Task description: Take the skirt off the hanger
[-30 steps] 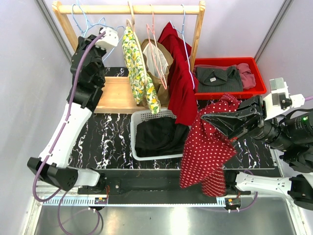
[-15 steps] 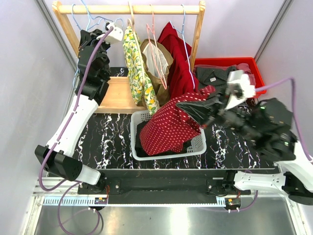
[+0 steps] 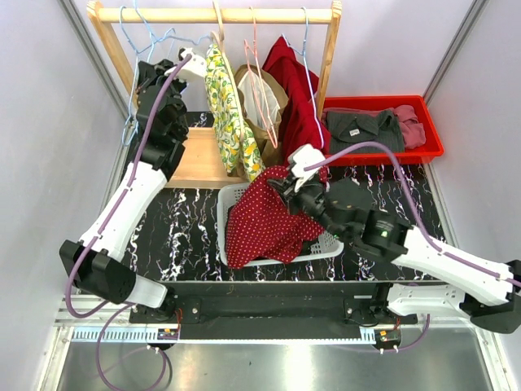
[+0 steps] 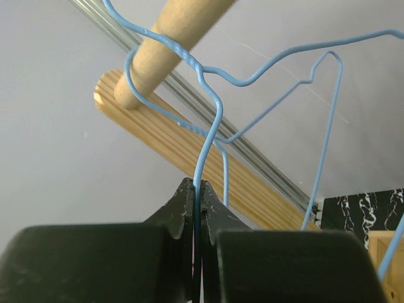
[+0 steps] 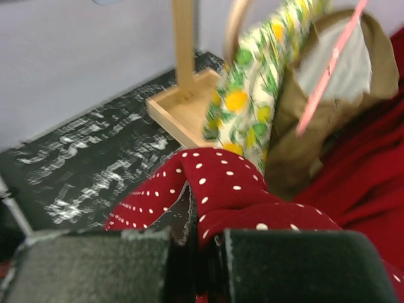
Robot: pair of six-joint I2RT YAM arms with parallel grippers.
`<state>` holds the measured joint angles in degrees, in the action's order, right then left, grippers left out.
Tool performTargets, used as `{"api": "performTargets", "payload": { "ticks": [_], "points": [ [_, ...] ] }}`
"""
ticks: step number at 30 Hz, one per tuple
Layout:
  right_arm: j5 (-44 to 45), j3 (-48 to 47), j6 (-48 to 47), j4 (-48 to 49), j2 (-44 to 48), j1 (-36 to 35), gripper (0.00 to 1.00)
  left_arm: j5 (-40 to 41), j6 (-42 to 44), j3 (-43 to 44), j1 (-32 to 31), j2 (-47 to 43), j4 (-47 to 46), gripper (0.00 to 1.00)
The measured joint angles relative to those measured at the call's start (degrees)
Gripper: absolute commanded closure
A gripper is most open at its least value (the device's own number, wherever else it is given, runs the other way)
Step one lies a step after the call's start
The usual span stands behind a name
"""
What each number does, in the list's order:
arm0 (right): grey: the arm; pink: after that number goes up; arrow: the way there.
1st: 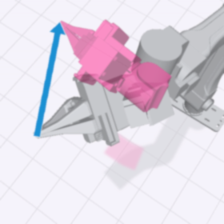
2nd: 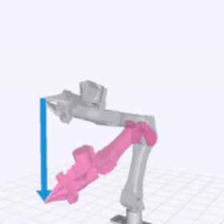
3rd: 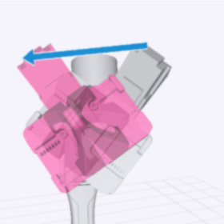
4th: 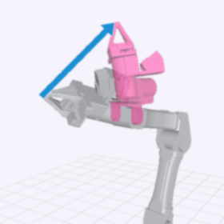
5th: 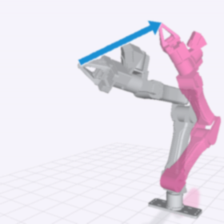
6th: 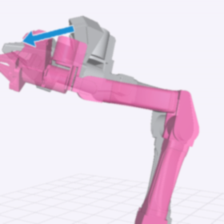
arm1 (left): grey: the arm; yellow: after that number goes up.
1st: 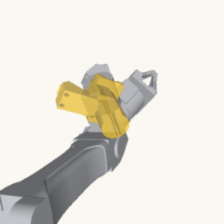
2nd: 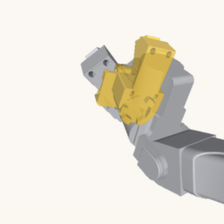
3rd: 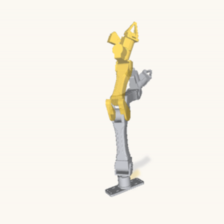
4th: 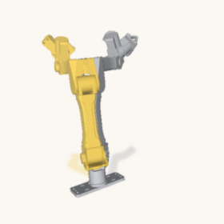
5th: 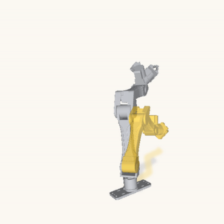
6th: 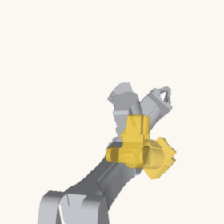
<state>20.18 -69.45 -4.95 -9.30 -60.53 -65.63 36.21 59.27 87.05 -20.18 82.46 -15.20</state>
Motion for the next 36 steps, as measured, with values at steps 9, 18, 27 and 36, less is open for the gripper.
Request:
{"api": "performTargets", "payload": {
  "ticks": [9, 18, 27, 36],
  "points": [
    [9.2, 10.0, 0.5, 5.6, -1.2, 0.0, 1.0, 0.0, -1.4, -7.2, 0.0, -3.6, 1.2, 1.0],
    [13.4, 20.1, 12.0, 4.4, -4.1, 0.0, 1.0, -0.2, -2.0, -7.4, 0.0, -5.9, 5.0, 0.01],
    [10.2, 22.1, 28.3, -9.7, -14.8, 0.0, 0.9, 0.4, -2.7, -5.7, -4.5, -11.2, 12.9, 0.01],
    [1.6, 18.9, 36.5, -15.1, -25.0, 0.4, 0.23, 1.5, -7.5, 3.3, -14.0, -14.9, 19.5, 0.01]
  ]
}}
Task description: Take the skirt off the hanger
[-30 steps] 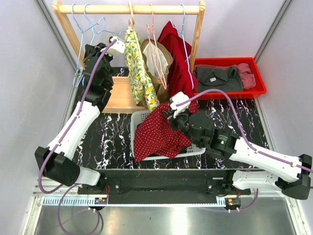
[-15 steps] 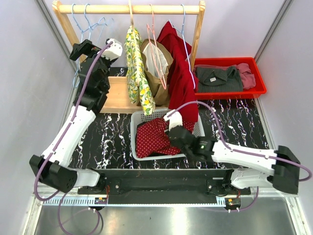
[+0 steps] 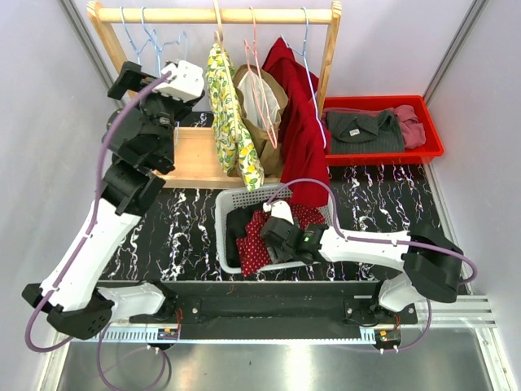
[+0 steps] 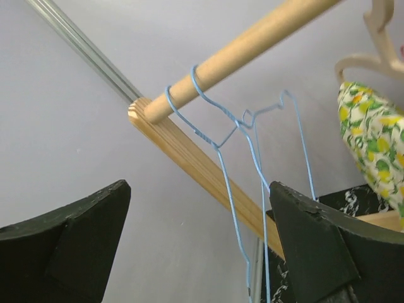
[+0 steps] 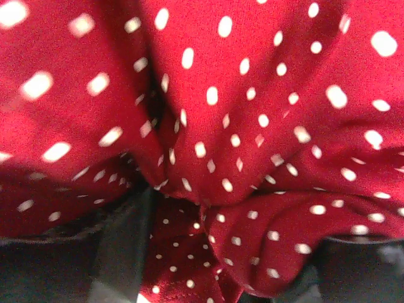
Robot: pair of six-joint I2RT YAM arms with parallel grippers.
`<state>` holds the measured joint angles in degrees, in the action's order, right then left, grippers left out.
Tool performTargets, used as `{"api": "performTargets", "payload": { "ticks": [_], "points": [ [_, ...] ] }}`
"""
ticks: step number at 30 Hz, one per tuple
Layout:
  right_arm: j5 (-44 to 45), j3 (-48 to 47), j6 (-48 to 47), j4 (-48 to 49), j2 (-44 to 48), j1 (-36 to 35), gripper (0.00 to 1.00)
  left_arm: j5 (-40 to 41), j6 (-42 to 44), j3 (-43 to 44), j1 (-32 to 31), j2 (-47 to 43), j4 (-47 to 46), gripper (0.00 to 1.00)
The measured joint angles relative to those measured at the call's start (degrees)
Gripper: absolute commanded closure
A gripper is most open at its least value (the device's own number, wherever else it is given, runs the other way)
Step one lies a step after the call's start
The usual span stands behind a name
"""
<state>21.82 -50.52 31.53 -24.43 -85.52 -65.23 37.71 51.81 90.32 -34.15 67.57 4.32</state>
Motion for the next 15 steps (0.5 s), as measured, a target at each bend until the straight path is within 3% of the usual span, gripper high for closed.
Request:
{"api": "performTargets", "payload": {
  "ticks": [5, 7, 12, 15],
  "points": [
    [-2.3, -0.1, 2.2, -2.9, 1.2, 0.0, 0.12, 0.2, -5.7, 7.8, -4.2, 2.9, 4.2, 0.01],
    [-2.0, -0.1, 2.7, -5.5, 4.7, -0.4, 0.0, 0.1, -8.3, 11.5, -6.3, 6.0, 5.7, 0.01],
    [0.5, -1.8, 0.9, -10.4, 20.9, -2.1, 0.0, 0.1, -15.5, 18.2, -8.4, 14.8, 10.9, 0.01],
    [2.1, -8.3, -1.4, -12.3, 27.1, -2.1, 0.0, 0.2, -19.8, 20.0, -8.4, 19.9, 14.2, 0.01]
  ]
}}
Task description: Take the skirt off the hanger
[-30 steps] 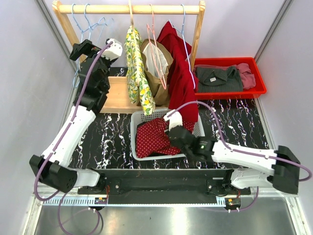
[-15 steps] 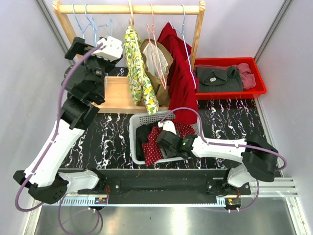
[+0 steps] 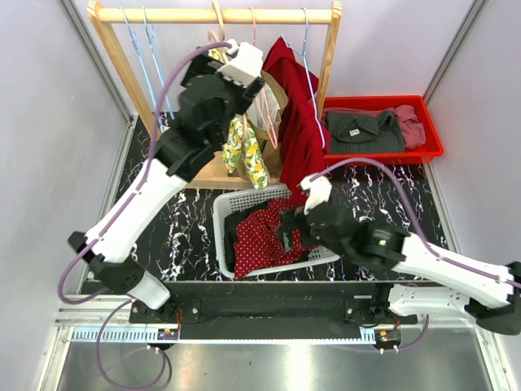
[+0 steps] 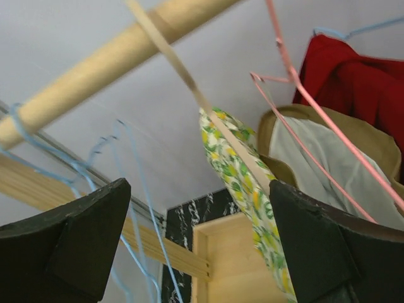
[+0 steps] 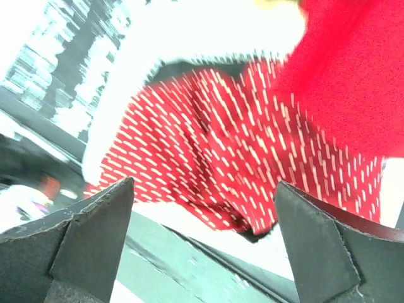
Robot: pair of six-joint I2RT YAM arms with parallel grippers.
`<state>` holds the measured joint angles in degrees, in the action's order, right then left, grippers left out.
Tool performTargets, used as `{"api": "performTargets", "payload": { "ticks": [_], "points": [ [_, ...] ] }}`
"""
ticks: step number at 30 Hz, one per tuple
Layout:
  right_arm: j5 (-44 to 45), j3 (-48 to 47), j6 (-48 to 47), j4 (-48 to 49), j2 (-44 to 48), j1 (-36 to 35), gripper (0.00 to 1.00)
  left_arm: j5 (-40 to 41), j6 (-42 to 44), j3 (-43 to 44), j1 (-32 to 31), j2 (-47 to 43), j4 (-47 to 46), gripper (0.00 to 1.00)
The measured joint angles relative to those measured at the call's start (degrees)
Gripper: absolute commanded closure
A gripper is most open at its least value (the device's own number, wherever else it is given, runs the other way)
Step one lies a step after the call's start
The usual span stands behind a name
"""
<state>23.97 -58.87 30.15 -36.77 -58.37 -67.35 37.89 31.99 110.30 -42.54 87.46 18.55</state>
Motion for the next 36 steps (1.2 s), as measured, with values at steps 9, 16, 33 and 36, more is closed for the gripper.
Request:
{"api": "performTargets", "payload": {
  "ticks": [9, 16, 33, 36],
  "points": [
    [-0.6, -5.1, -2.9, -0.6, 2.8, 0.0, 0.0, 0.8, -6.3, 3.4, 0.0, 5.8, 4.2, 0.01],
    [-2.5, -3.8, -3.6, -0.3, 4.3, 0.0, 0.0, 1.3, -8.1, 6.0, 0.0, 6.6, 5.3, 0.01],
    [-3.5, -3.6, -4.9, 1.4, 8.0, 0.0, 0.0, 1.7, -12.7, 2.8, 4.8, 6.3, 7.9, 0.5],
    [-3.3, -3.6, -5.1, 1.4, 8.0, 0.0, 0.0, 0.8, -14.9, 2.5, 7.2, 6.3, 9.6, 0.7]
  ]
}}
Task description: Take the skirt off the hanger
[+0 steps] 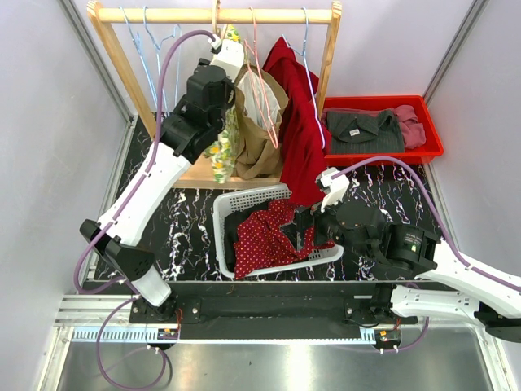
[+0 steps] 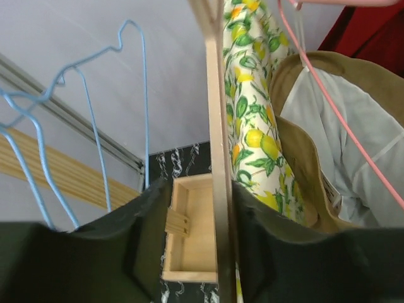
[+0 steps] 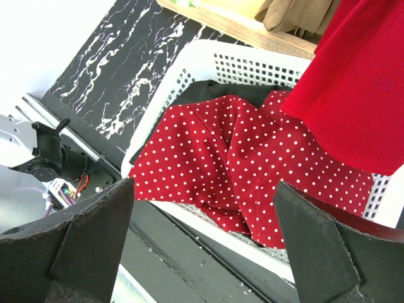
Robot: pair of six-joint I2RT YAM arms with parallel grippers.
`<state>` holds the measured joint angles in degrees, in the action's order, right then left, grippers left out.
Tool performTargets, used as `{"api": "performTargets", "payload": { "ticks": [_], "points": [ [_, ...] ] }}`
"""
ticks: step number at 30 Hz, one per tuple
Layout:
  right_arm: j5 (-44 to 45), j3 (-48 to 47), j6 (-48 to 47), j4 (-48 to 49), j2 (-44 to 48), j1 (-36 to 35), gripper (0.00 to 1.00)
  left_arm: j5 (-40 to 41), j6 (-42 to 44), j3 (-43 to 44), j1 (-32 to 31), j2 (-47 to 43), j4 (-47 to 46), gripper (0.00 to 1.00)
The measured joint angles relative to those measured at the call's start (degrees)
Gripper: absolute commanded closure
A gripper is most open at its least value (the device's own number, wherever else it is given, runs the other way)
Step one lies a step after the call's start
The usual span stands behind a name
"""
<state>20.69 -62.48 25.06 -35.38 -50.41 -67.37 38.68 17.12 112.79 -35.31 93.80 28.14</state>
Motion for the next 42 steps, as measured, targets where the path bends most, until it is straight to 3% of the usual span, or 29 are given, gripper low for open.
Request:
{"api": "performTargets", "payload": {
  "ticks": [2, 3, 4, 14, 26, 29, 37, 42],
  "points": [
    [0.3, 0.0, 0.0, 0.0, 0.0, 0.0, 0.02, -1.0, -1.2, 0.0, 1.3, 0.0, 1.0, 0.83],
    [0.3, 0.0, 0.0, 0.0, 0.0, 0.0, 0.02, -1.4, -2.0, 0.0, 1.8, 0.0, 1.4, 0.97],
    [0.5, 0.0, 0.0, 0.0, 0.0, 0.0, 0.02, -2.0, -2.5, 0.0, 2.4, 0.0, 2.0, 1.0],
    [0.8, 0.0, 0.0, 0.0, 0.0, 0.0, 0.04, -8.7, -7.5, 4.6, 6.3, 0.0, 8.3, 1.0],
    [0.8, 0.0, -0.1, 0.3, -0.7, 0.0, 0.0, -13.7, -5.4, 12.1, 7.6, -2.0, 18.1, 1.0],
    [0.8, 0.0, -0.9, 0.7, -1.4, 0.0, 0.0, -19.0, -5.2, 11.3, 7.5, -7.0, 17.8, 1.0],
    [-1.0, -0.9, -7.1, 7.5, -1.8, 0.0, 0.0, -32.4, -4.1, 6.5, 7.6, -26.1, 29.7, 1.0],
    [-2.0, -2.6, -13.6, 16.5, -1.1, 0.0, 0.0, -37.5, -3.0, 3.5, 7.5, -34.5, 27.3, 1.0]
  ]
}}
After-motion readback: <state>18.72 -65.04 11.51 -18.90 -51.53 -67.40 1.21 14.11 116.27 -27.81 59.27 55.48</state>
